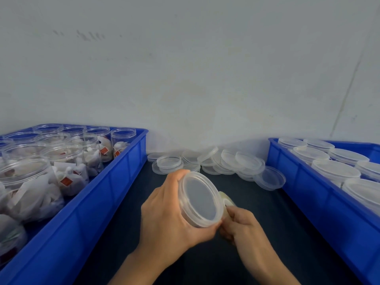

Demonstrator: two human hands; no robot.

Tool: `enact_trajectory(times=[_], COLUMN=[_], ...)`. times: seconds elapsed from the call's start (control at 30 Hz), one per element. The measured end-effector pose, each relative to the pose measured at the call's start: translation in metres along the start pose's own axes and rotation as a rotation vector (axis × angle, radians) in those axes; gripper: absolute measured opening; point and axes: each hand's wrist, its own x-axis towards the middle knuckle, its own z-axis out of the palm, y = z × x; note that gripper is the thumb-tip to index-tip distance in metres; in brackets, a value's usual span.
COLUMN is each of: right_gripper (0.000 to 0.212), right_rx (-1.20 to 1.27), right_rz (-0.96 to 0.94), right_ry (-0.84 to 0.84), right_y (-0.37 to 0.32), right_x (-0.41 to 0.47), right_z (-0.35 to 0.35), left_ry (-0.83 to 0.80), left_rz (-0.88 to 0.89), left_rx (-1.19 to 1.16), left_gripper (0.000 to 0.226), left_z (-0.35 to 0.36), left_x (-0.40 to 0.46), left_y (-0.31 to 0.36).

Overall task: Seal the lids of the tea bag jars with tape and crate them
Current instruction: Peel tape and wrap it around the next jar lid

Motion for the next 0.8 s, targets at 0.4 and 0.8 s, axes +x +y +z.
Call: enact_trajectory(times=[0.4, 0.8], right_gripper=[0.03, 0.03], right_rx=[-0.133, -0.39], right_rz=[0.087, 0.112], right_ry=[0.087, 0.297], right_y=[-0.001, 0.014], right_x=[0.006, 0.015], right_z=[0.004, -0.042], left_ry=[-0.04, -0.09], left_rz=[0.032, -0.122], left_rx=[0.063, -0.154], left_gripper=[0.087, 0.089], left_z=[0.0, 0.004], left_x=[0.003, -0.004], left_y=[0.008, 0.023])
